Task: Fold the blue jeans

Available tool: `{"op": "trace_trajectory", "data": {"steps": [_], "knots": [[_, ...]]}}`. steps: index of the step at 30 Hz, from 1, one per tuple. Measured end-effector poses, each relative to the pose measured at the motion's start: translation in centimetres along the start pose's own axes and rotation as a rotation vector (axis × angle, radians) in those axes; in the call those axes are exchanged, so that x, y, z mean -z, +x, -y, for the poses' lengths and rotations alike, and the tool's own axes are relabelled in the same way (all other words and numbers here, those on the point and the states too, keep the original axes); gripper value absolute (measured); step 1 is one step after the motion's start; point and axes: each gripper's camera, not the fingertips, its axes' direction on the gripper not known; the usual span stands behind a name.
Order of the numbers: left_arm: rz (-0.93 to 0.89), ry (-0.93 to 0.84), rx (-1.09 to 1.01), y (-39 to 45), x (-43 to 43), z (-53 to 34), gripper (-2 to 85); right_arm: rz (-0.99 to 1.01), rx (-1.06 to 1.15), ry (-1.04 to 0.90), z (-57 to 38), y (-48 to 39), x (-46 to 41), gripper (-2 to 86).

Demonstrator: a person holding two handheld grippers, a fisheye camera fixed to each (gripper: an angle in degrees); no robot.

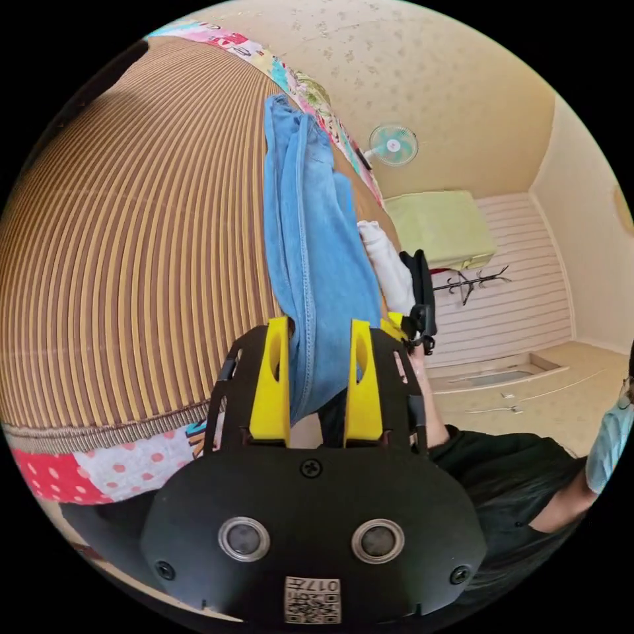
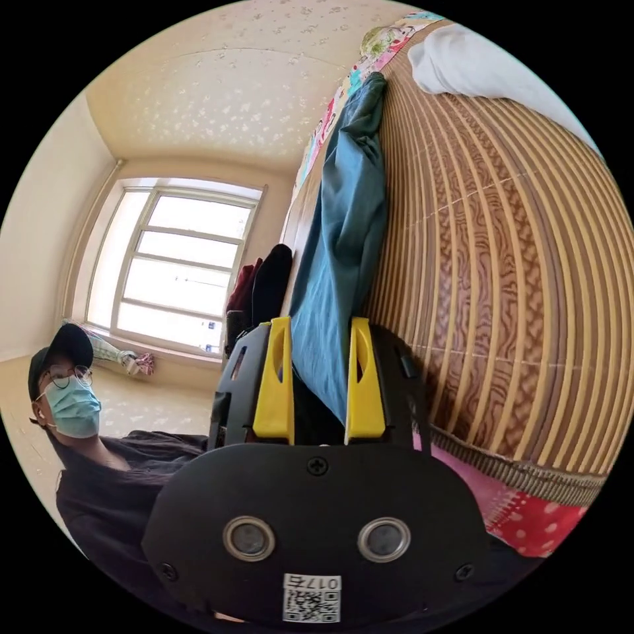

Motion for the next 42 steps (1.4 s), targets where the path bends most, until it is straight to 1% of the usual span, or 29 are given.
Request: {"op": "trace_trajectory", "data": {"steps": [1,2,3,4,5,6,7,8,9,10,11,12,13,14,17,19,21,23,24,26,27,29,31,32,34,36,38,40,42], "knots": [[0.117,-0.029,-0.005,1.0,-0.3,0.2,7.5,-0.054,-0.007,-0.028,0.0,0.0,-0.5,5.9],[0.182,-0.054,0.0,1.5,-0.4,0.1,3.9,-0.07,-0.004,-0.031,-0.2,-0.1,-0.4,4.6],[0.178,-0.06,0.009,1.6,-0.3,-0.1,3.5,-0.041,0.034,-0.007,-0.8,-0.7,0.3,3.9],[0.105,-0.055,0.014,1.5,0.5,-0.7,2.6,0.017,0.066,0.021,-1.6,-1.4,1.6,3.4],[-0.036,-0.023,-0.011,1.6,2.1,-1.6,2.0,0.042,0.079,0.028,-2.0,-1.8,2.3,3.2],[-0.105,-0.011,-0.02,1.7,3.0,-2.2,1.7,0.097,0.124,0.042,-3.2,-3.0,3.7,2.9],[-0.218,0.012,-0.048,2.2,4.9,-3.5,1.2,0.158,0.196,0.065,-4.4,-4.7,5.4,2.6],[-0.329,0.047,-0.111,3.4,7.1,-4.9,0.9,0.198,0.233,0.079,-5.1,-5.6,6.3,2.5],[-0.389,0.068,-0.149,4.1,8.3,-5.5,0.8,0.294,0.313,0.109,-6.1,-7.5,8.1,2.3],[-0.522,0.11,-0.237,5.9,10.6,-6.7,0.5,0.408,0.403,0.133,-6.9,-9.7,9.9,2.3],[-0.654,0.145,-0.34,8.1,12.8,-7.6,0.2,0.459,0.447,0.138,-7.2,-10.8,10.7,2.2],[-0.708,0.159,-0.39,9.2,13.7,-7.9,0.1,0.537,0.539,0.136,-7.6,-13.4,12.2,2.1],[-0.803,0.177,-0.49,11.8,15.6,-8.3,-0.1,0.57,0.626,0.121,-8.0,-16.4,13.4,2.1],[-0.867,0.185,-0.575,14.4,17.3,-8.6,-0.1,0.57,0.668,0.118,-8.2,-18.1,14.0,2.0],[-0.978,0.219,-0.729,20.6,21.6,-8.9,-0.2,0.524,0.857,0.148,-10.2,-26.1,17.3,1.9],[-1.0,0.261,-0.802,24.0,24.1,-9.1,-0.2,0.436,0.94,0.23,-11.7,-31.1,19.7,1.8],[-0.943,0.306,-0.839,26.9,26.1,-9.0,-0.3,0.309,0.94,0.295,-11.7,-33.7,21.0,1.6],[-0.772,0.376,-0.818,29.7,27.8,-8.0,-0.4,0.207,0.895,0.327,-10.4,-34.9,21.7,1.5],[-0.722,0.384,-0.798,30.1,28.0,-7.4,-0.4,0.157,0.863,0.323,-8.8,-35.2,21.8,1.4],[-0.587,0.385,-0.707,30.8,27.5,-4.4,-0.4,0.07,0.8,0.322,-6.0,-34.8,21.4,1.2],[-0.564,0.381,-0.685,30.7,27.2,-3.5,-0.4,0.008,0.742,0.323,-3.8,-34.2,20.8,1.2],[-0.385,0.374,-0.585,30.4,26.0,0.6,-0.4,-0.072,0.654,0.315,-0.3,-33.2,19.7,1.1],[-0.264,0.372,-0.541,30.2,25.0,3.4,-0.4,-0.221,0.549,0.338,3.8,-32.4,18.0,1.0],[-0.234,0.369,-0.529,30.2,24.5,5.0,-0.4,-0.254,0.555,0.351,4.4,-32.5,17.6,1.0],[-0.232,0.398,-0.513,30.0,24.0,6.5,-0.3,-0.34,0.662,0.436,5.2,-33.3,16.4,1.0],[-0.248,0.428,-0.549,29.7,23.8,7.0,-0.2,-0.319,0.727,0.483,4.6,-33.0,16.1,1.0],[-0.234,0.418,-0.556,27.9,22.3,6.6,0.0,-0.282,0.727,0.444,3.9,-31.3,15.3,1.1],[-0.181,0.375,-0.554,25.5,19.6,5.2,0.2,-0.37,0.758,0.391,1.3,-27.0,12.4,1.3],[-0.127,0.296,-0.544,22.3,15.5,3.0,0.6,-0.463,0.731,0.318,-1.3,-22.3,9.9,1.4]]}}
